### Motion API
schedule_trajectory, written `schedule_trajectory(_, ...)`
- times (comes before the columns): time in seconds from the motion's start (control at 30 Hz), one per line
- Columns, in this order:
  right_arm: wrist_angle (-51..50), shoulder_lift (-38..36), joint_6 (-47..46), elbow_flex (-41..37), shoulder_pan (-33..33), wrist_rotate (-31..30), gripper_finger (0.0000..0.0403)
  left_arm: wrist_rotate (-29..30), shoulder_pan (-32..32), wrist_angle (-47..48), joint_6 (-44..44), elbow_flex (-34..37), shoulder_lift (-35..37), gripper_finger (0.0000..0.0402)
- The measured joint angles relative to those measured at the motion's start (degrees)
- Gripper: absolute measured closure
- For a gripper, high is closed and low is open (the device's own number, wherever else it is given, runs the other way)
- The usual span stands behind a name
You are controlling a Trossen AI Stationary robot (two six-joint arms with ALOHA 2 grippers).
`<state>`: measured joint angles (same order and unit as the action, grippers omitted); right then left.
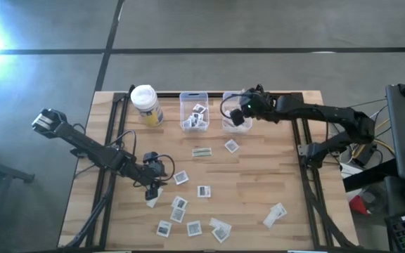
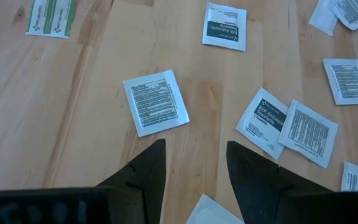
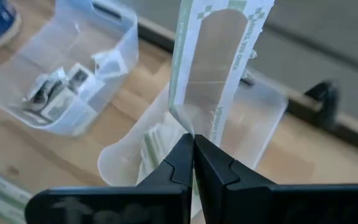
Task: Pick & Place First Aid Supplies
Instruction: Put the bandage into the right transparent bin
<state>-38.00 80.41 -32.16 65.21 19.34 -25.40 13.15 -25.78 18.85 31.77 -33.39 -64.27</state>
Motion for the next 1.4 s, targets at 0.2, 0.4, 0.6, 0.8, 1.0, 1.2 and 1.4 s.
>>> schedule_trajectory(0.2,-0.77,5.6,-0.42,0.0,3.08,6.89,0.0394,-0.02,0.02,0.02,-0.02,0.0,0.0,0.0241)
schedule_trajectory(0.4,-0.82,11.22,1.11,0.0,3.22,11.5,0.0394,0.0,0.02,0.04,-0.02,0.0,0.0,0.0241)
schedule_trajectory(0.6,-0.82,14.72,2.21,0.0,3.25,13.55,0.0394,-0.02,0.0,0.06,-0.02,0.0,0.0,0.0241)
schedule_trajectory(0.8,-0.81,15.83,2.56,0.02,3.25,14.13,0.0394,-0.02,0.0,0.04,-0.02,0.0,0.0,0.0241)
schedule_trajectory(1.0,-0.81,15.66,2.34,0.02,3.36,15.27,0.0394,-0.02,0.0,0.04,-0.02,0.0,0.0,0.0241)
schedule_trajectory(1.2,-1.11,15.66,0.57,0.02,3.48,15.44,0.0389,0.0,0.01,0.04,-0.04,0.0,0.0,0.0241)
schedule_trajectory(1.4,-2.72,15.66,-0.66,0.02,4.37,15.4,0.0351,-0.02,0.0,0.04,-0.07,0.0,0.0,0.0241)
